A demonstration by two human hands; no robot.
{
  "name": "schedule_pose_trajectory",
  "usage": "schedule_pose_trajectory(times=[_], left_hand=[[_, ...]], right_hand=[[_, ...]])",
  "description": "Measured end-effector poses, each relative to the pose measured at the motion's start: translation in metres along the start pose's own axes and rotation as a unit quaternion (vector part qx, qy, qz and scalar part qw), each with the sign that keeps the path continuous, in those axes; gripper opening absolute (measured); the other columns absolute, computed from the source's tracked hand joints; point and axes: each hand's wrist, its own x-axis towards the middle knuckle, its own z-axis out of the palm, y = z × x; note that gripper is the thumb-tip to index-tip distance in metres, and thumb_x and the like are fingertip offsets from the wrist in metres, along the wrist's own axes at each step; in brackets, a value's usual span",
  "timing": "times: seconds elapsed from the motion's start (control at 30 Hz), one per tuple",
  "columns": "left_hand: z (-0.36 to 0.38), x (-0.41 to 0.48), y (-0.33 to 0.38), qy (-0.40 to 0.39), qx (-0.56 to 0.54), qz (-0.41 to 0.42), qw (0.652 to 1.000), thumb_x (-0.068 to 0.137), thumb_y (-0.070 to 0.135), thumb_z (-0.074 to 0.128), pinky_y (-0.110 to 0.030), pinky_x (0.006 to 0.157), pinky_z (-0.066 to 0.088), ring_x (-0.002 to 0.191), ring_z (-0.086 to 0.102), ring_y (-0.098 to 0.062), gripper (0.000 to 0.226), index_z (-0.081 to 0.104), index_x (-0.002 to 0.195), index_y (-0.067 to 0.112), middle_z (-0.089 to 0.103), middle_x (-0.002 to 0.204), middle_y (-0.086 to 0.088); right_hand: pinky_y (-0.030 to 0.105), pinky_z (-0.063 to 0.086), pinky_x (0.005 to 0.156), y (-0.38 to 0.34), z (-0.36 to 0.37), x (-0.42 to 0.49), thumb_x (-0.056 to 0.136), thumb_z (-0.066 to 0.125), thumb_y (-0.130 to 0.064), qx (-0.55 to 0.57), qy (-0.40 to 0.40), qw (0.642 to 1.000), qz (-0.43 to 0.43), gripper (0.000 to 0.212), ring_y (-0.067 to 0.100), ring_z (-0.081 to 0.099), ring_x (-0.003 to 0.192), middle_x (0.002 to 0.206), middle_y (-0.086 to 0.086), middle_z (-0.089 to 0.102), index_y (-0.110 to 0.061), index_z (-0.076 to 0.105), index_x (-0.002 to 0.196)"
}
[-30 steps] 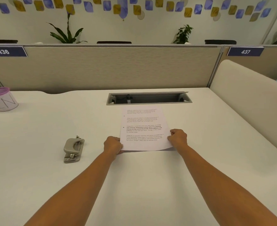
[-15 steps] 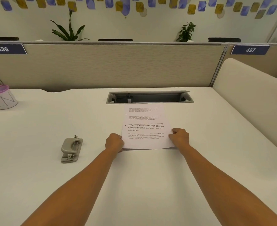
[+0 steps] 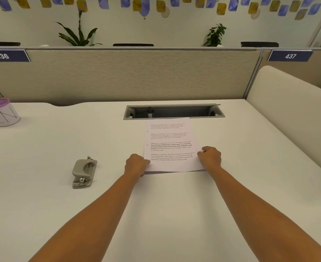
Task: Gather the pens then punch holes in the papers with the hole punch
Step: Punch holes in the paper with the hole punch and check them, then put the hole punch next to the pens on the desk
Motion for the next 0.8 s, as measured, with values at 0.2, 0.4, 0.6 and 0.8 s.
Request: schedule_pose_trajectory(times=[0.2, 0.4, 0.6, 0.8], left_hand=[[0.0, -0.005, 0.001, -0.021, -0.008, 0.007, 1.0, 0.083, 0.016, 0.064, -0.036, 0.068, 0.054, 0.051, 0.049, -0.024, 0.02, 0.052, 0.069, 0.007, 0.053, 0.072, -0.004], [-0.007, -0.011, 0.007, -0.022, 0.048, 0.032, 0.998, 0.082, 0.025, 0.065, -0.032, 0.067, 0.045, 0.067, 0.055, -0.028, 0.033, 0.044, 0.06, 0.013, 0.056, 0.074, -0.007], [-0.026, -0.014, -0.002, -0.014, 0.023, 0.036, 0.999, 0.081, 0.023, 0.065, -0.038, 0.078, 0.053, 0.069, 0.053, -0.027, 0.031, 0.044, 0.062, 0.014, 0.051, 0.07, -0.005], [-0.077, -0.013, -0.02, 0.061, 0.079, 0.109, 0.989, 0.087, 0.021, 0.058, -0.033, 0.081, 0.05, 0.094, 0.063, -0.029, 0.012, 0.068, 0.089, 0.015, 0.068, 0.097, -0.008]], right_hand=[[0.033, 0.039, 0.102, -0.001, 0.001, -0.004, 0.089, 0.052, -0.016, -0.019, 0.007, 1.0, -0.005, 0.041, 0.028, 0.049, 0.125, 0.134, 0.012, 0.055, -0.004, 0.053, 0.129], [0.033, 0.039, 0.101, -0.003, 0.007, -0.018, 0.091, 0.053, -0.017, -0.016, 0.02, 0.999, -0.041, 0.039, 0.028, 0.05, 0.123, 0.132, 0.014, 0.057, -0.004, 0.054, 0.127], [0.034, 0.04, 0.101, -0.021, 0.029, -0.048, 0.09, 0.054, -0.016, 0.012, 0.013, 0.993, -0.114, 0.033, 0.028, 0.055, 0.117, 0.127, 0.014, 0.059, -0.005, 0.058, 0.122], [0.03, 0.039, 0.099, -0.043, 0.069, -0.086, 0.091, 0.054, -0.016, 0.022, -0.033, 0.981, -0.191, 0.03, 0.024, 0.055, 0.116, 0.124, 0.012, 0.059, -0.006, 0.06, 0.118]])
